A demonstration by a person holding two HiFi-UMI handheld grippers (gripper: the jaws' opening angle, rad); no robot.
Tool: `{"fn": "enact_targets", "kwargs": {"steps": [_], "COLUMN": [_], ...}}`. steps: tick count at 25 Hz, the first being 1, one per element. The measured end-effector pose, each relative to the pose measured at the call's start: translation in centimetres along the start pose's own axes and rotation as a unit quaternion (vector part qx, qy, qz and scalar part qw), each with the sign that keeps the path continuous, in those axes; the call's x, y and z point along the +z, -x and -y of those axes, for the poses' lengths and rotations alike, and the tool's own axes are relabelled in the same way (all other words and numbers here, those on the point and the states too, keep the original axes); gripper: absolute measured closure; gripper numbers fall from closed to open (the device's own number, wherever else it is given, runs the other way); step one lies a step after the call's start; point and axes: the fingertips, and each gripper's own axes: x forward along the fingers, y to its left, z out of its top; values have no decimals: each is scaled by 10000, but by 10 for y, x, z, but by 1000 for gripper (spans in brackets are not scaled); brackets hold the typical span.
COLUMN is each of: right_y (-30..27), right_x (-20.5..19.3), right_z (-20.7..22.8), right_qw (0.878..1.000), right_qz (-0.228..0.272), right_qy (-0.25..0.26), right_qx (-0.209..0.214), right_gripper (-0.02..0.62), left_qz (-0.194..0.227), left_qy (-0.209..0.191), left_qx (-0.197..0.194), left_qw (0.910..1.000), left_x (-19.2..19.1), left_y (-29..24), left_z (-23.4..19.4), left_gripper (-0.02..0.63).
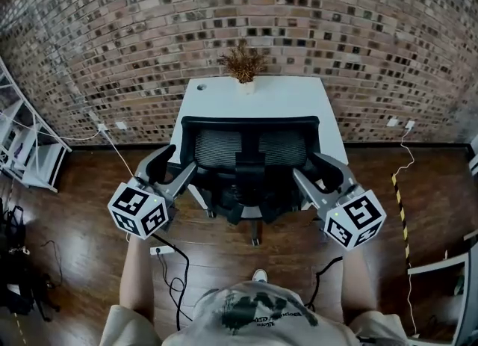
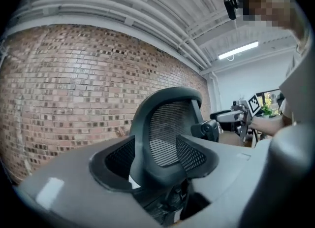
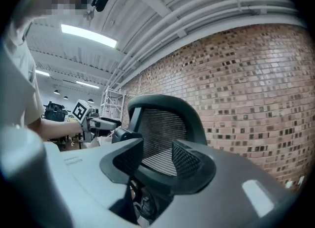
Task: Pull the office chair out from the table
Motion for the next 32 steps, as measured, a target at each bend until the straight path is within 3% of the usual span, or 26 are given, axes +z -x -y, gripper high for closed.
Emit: {"fn": "enact_targets", "kwargs": {"steps": [3,6,15,21,26,32], "right_y": [-3,-9,-38,-64,-74,-76], "right_x": [0,-3,-15,-23,-24,-25], "right_z": [22,42,74,68,62,60], "right_qw": [9999,9993,9920,9856,9819,9807], "right_qz": [-15,-114,-401,-645,-655,-719], "right_qy": [72,-77,-575,-607,-671,-764], "right_qx": [97,357,1046,1443,1647,1652], "right_gripper": [373,342,324,324,354,376], "left_qz": [1,-16,-330,-378,-379,-262], "left_qy": [-176,124,231,183,297,239], "left_qx": [-128,-401,-1111,-1278,-1475,-1284], "left_qw": [9998,9991,9930,9909,9879,9911], "left_x": [-2,1,-9,-12,-12,-12], "left_y": [-13,-25,-57,-75,-76,-72], "left_z": [-15,-24,-34,-32,-25,-23], "left_gripper": [300,270,262,262,309,327]}}
